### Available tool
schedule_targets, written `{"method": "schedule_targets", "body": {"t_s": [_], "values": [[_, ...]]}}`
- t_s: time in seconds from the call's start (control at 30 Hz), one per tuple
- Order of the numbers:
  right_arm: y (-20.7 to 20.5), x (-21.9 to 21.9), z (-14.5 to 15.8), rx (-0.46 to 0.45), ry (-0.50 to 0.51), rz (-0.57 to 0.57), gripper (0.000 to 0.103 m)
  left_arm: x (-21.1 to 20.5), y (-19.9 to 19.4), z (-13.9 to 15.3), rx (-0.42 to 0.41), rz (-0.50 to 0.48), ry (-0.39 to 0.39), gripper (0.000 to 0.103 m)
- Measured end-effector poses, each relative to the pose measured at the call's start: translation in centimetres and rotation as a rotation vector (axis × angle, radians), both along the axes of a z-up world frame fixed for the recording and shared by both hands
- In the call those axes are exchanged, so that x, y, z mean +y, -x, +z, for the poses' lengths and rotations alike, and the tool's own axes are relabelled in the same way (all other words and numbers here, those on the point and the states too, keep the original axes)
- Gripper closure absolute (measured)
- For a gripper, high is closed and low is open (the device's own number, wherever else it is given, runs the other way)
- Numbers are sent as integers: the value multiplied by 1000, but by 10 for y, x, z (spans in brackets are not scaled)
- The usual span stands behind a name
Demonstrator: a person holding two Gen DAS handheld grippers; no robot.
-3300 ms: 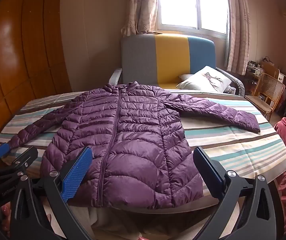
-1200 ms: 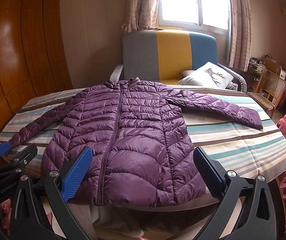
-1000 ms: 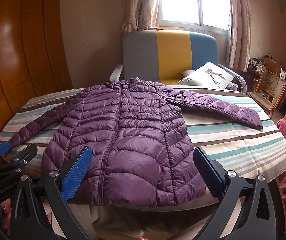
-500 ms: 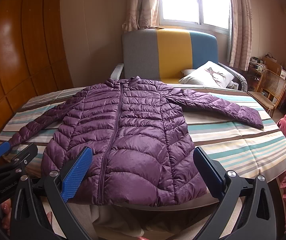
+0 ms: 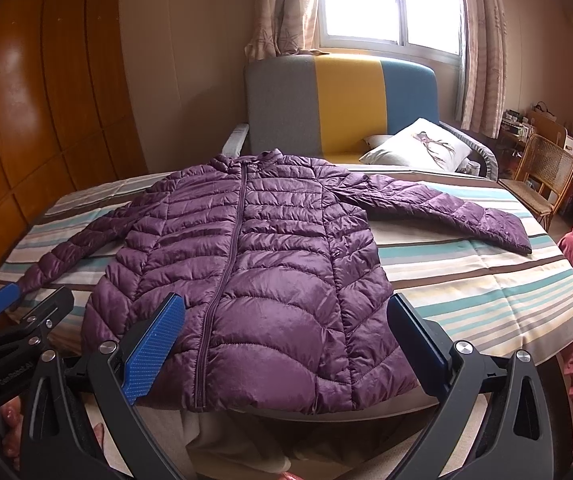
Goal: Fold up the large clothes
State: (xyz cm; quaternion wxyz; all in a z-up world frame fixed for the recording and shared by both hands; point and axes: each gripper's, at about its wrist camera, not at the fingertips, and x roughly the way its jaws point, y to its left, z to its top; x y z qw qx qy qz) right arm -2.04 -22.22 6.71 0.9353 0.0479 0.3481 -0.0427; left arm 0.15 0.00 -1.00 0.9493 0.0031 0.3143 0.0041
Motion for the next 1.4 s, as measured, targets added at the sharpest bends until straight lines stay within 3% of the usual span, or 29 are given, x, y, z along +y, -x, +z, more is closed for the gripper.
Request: {"method": "schedule_targets", "body": {"t_s": [0.27, 0.5, 0.77, 0.93, 1.1, 1.13, 1.2, 1.4], "values": [[-21, -28, -13, 23, -31, -65, 3, 4, -23, -9, 42, 16, -15, 2], [-55, -62, -30, 3, -77, -38, 3, 11, -75, -28, 78, -27, 98, 2], [-93, -95, -55, 92, -2, -114, 3, -8, -145, -48, 115, -28, -18, 2], [-126, -134, -74, 128, -76, -150, 3, -10, -190, -67, 198, -26, -38, 2], [-155, -184, -98, 164, -180, -253, 4, -11, -220, -81, 206, 19, -43, 2], [-157, -191, -101, 170, -198, -274, 7, -11, -225, -84, 201, 23, -50, 2], [-166, -212, -111, 173, -264, -329, 21, -11, -235, -90, 197, 22, -64, 2], [-176, -287, -141, 134, -485, -553, 35, -2, -248, -116, 203, 6, -67, 2]]}}
